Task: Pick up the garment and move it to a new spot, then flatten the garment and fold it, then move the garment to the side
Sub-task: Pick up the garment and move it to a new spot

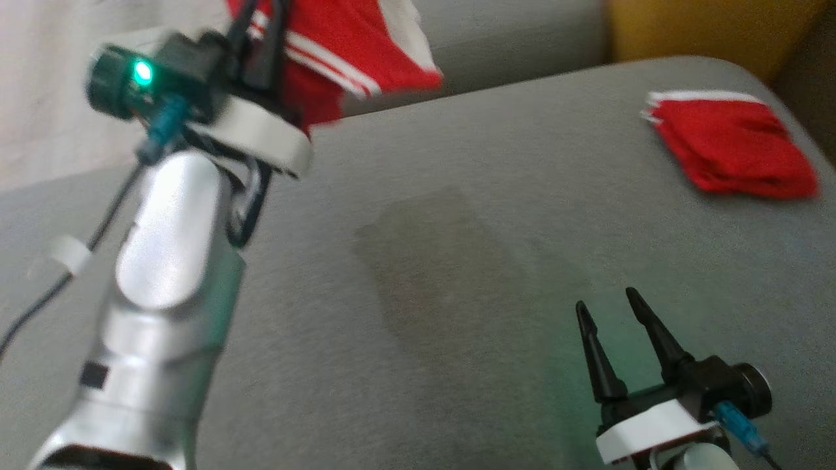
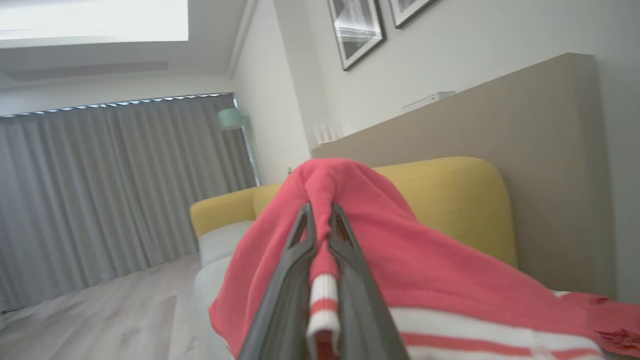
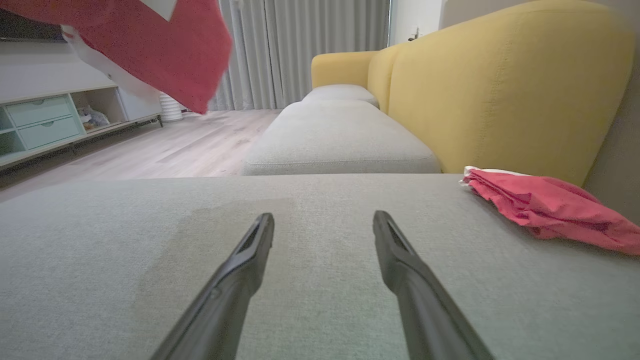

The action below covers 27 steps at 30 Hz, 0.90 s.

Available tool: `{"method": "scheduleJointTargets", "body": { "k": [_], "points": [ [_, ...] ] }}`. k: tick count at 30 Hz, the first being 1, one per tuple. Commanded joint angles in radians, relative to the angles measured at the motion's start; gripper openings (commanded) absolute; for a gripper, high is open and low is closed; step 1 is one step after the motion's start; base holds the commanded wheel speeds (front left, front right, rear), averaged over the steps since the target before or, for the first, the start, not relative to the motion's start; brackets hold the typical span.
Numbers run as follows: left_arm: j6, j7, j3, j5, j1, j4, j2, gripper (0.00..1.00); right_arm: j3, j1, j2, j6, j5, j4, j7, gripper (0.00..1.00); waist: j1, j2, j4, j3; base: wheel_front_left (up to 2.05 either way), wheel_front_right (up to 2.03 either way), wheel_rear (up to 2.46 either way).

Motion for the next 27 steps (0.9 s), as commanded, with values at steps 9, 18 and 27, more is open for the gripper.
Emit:
{"method": "scheduleJointTargets", "body": {
  "k": [9, 18, 27],
  "points": [
    [-0.021, -0.111, -0.091, -0.063, 0.148, 0.080, 0.017, 0.00, 0.104, -0.104, 0.005, -0.001, 0.047, -0.047, -0.003, 1.00, 0.0002, -0.0001, -0.246, 0.136, 0.00, 0.00, 0.00],
    [0.023, -0.183, -0.092, -0.032, 0.250, 0.178, -0.008, 1.00, 0.155, -0.126, 0.005, -0.001, 0.085, -0.039, -0.003, 1.00, 0.0002, -0.0001, -0.244, 0.190, 0.00, 0.00, 0.00],
    [0.136, -0.183, 0.005, 0.005, 0.552, -0.186, -0.047, 1.00, 0.100, -0.069, 0.005, -0.001, 0.080, -0.013, -0.003, 1.00, 0.0002, -0.0001, -0.058, 0.048, 0.00, 0.00, 0.00]
  ]
}}
